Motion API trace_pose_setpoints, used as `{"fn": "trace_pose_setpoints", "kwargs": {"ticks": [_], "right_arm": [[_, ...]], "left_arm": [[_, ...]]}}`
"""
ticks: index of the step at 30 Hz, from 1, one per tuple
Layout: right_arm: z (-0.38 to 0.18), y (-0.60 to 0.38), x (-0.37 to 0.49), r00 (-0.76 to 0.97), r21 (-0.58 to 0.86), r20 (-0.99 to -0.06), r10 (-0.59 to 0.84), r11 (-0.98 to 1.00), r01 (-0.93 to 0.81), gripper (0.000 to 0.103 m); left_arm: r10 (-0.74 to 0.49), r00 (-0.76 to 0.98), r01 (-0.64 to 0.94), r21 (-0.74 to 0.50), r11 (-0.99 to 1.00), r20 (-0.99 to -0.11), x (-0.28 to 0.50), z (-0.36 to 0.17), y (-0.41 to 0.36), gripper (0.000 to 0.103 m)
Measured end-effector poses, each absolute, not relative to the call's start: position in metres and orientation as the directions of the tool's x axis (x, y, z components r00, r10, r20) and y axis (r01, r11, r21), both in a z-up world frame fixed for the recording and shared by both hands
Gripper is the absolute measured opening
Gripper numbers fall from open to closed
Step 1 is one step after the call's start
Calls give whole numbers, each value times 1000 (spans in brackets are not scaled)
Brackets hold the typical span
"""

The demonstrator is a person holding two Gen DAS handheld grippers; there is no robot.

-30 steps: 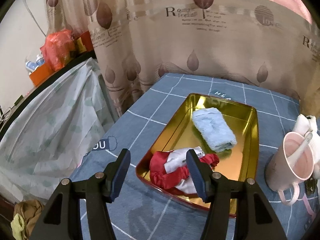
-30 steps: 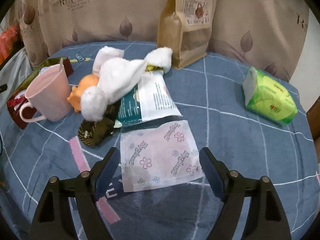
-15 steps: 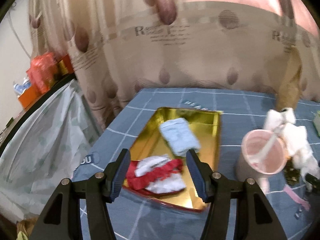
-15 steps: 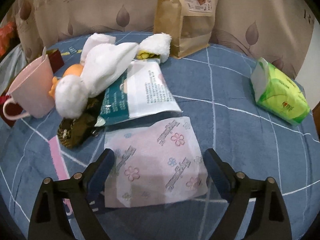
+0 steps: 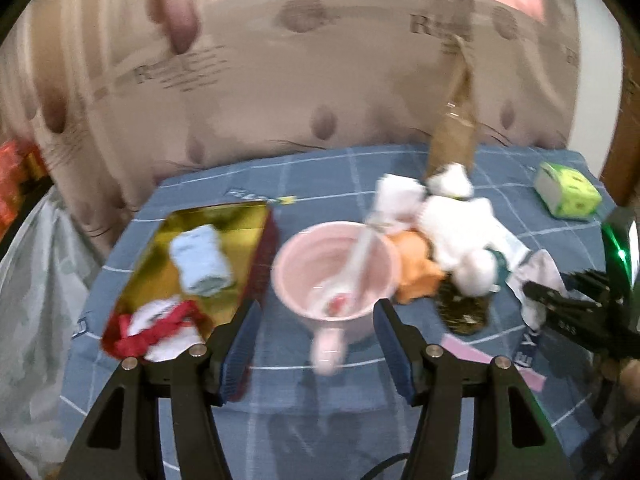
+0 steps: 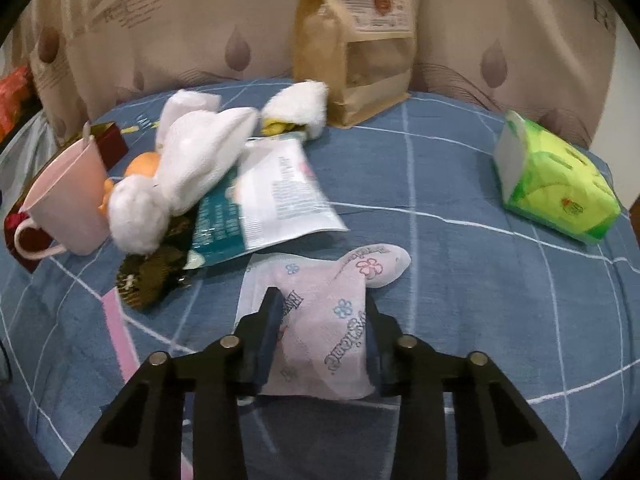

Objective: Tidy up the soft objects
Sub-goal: 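Grasp the white sock ball with the left tool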

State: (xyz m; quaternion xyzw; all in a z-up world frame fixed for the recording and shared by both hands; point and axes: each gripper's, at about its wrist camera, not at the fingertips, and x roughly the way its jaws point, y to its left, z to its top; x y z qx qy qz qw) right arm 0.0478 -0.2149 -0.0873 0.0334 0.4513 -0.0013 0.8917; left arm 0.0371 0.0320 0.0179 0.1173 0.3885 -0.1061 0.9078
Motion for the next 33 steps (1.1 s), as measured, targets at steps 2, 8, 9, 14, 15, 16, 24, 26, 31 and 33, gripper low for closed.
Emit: {"fn": "trace_pose_setpoints", "kwargs": {"ticks": [2, 8, 9, 14, 15, 16, 24, 26, 31, 33], "right_arm": [[-87, -225, 47, 591, 54, -806, 4, 996, 68, 32], [-91, -264, 44, 602, 116, -798, -14, 977, 176, 32], [-91, -263, 44, 606, 125, -796, -9, 976, 178, 32], [-91, -254, 46, 613, 86, -789, -34, 982, 166, 32], [-91, -255, 46, 614, 97, -789, -26, 981, 167, 32], [-91, -257, 46, 615, 109, -788, -19, 980, 169, 32], [-90, -257, 44, 614, 114, -789, -14, 979, 168, 34], [-90, -257, 44, 614, 115, -789, -11, 979, 166, 34], [-90, -256, 45, 613, 115, -790, -10, 980, 164, 35], [-89, -255, 46, 613, 114, -790, -11, 980, 164, 36]], "left_arm": [[-125, 658, 315, 121, 941, -743, 37, 13, 17, 60], [-200, 593, 379, 51, 924, -780, 42, 2, -11, 60], [-210, 583, 388, 41, 921, -785, 42, 0, -15, 60], [-245, 549, 428, 18, 903, -799, 46, -7, -43, 60], [-248, 543, 434, 15, 901, -803, 47, -8, -47, 60], [-254, 533, 441, 9, 897, -807, 49, -10, -54, 60], [-268, 477, 474, -11, 880, -837, 65, -28, -89, 60], [-261, 481, 475, -1, 880, -837, 68, -30, -93, 60], [-269, 457, 467, -29, 884, -848, 80, -36, -93, 40], [-268, 433, 461, -44, 886, -861, 85, -40, -92, 25]]}}
